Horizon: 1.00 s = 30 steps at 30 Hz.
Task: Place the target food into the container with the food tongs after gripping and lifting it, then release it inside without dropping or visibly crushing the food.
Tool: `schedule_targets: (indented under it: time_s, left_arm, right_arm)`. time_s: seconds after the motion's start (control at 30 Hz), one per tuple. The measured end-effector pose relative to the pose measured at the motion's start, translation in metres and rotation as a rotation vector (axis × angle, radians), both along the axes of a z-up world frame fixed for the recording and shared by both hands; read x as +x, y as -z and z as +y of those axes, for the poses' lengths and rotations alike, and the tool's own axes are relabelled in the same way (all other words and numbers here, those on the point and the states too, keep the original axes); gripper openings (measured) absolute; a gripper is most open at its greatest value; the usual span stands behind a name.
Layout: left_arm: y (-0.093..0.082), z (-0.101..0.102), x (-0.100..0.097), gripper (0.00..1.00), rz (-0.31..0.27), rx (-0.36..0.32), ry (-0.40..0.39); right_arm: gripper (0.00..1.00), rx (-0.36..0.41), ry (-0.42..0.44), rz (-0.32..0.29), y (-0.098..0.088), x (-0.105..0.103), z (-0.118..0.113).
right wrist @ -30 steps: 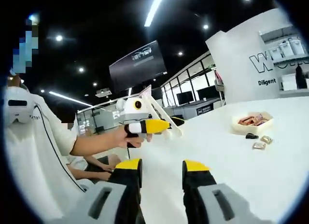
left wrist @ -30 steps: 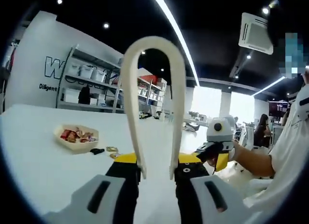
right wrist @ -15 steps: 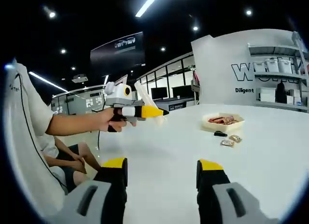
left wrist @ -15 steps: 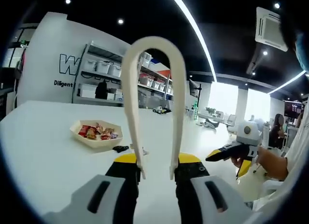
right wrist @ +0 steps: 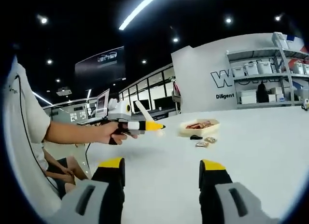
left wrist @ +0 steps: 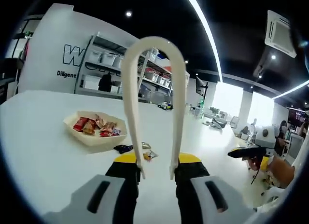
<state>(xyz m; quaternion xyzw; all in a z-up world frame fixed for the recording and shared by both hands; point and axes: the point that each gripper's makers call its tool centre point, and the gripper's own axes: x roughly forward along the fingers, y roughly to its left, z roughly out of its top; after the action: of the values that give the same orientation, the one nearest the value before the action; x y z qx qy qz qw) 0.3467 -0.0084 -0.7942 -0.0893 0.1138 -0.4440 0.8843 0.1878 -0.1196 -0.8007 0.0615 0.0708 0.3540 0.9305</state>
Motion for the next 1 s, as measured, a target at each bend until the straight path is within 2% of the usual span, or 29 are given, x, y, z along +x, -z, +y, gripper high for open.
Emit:
schedule_targets:
  time_s: [0.03, 0.07, 0.1, 0.13, 0.17, 0.33, 0.43, 0.53, 0.67, 0.77, 0.9, 1.0]
  left_arm:
    - [0.001, -0.003, 0.002, 0.26, -0.011, 0.008, 0.003]
    - [-0.002, -0.008, 0.005, 0.26, -0.049, 0.007, 0.006]
    - [-0.006, -0.013, 0.007, 0.26, -0.072, -0.019, 0.021]
    - [-0.002, -0.016, 0.01, 0.26, -0.05, -0.015, 0.02]
    - [0.0, -0.019, 0.014, 0.26, -0.052, -0.005, 0.016]
    - [0.012, -0.037, 0.025, 0.27, -0.055, 0.033, 0.055]
    - [0.018, -0.046, 0.029, 0.27, -0.033, 0.041, 0.071]
    - [0.021, -0.056, 0.032, 0.27, -0.068, 0.089, 0.101]
    - [0.018, -0.063, 0.041, 0.27, -0.069, 0.076, 0.113]
    - [0.019, -0.069, 0.043, 0.27, -0.107, 0.099, 0.157]
    - [0.022, -0.075, 0.047, 0.27, -0.099, 0.096, 0.172]
    - [0.025, -0.077, 0.052, 0.27, -0.138, 0.14, 0.183]
  right_arm:
    - [0.58, 0.001, 0.003, 0.002, 0.0, 0.0, -0.001]
    - [0.58, 0.001, 0.006, 0.006, 0.001, 0.0, -0.002]
    - [0.58, -0.018, 0.008, 0.02, 0.005, -0.001, -0.003]
    - [0.58, -0.045, 0.01, 0.024, 0.007, -0.001, -0.005]
    - [0.59, -0.066, 0.01, 0.018, 0.008, -0.002, -0.005]
    - [0.6, -0.1, 0.014, 0.005, 0.006, -0.002, -0.01]
    - [0.59, -0.115, 0.025, 0.007, 0.009, 0.0, -0.014]
    - [0.58, -0.119, 0.029, 0.012, 0.012, 0.0, -0.015]
    - [0.58, -0.112, 0.039, 0.029, 0.018, 0.005, -0.019]
    - [0.59, -0.109, 0.055, 0.055, 0.022, 0.008, -0.023]
    - [0.62, -0.104, 0.083, 0.063, 0.023, 0.013, -0.03]
    - [0.68, -0.104, 0.103, 0.066, 0.024, 0.015, -0.034]
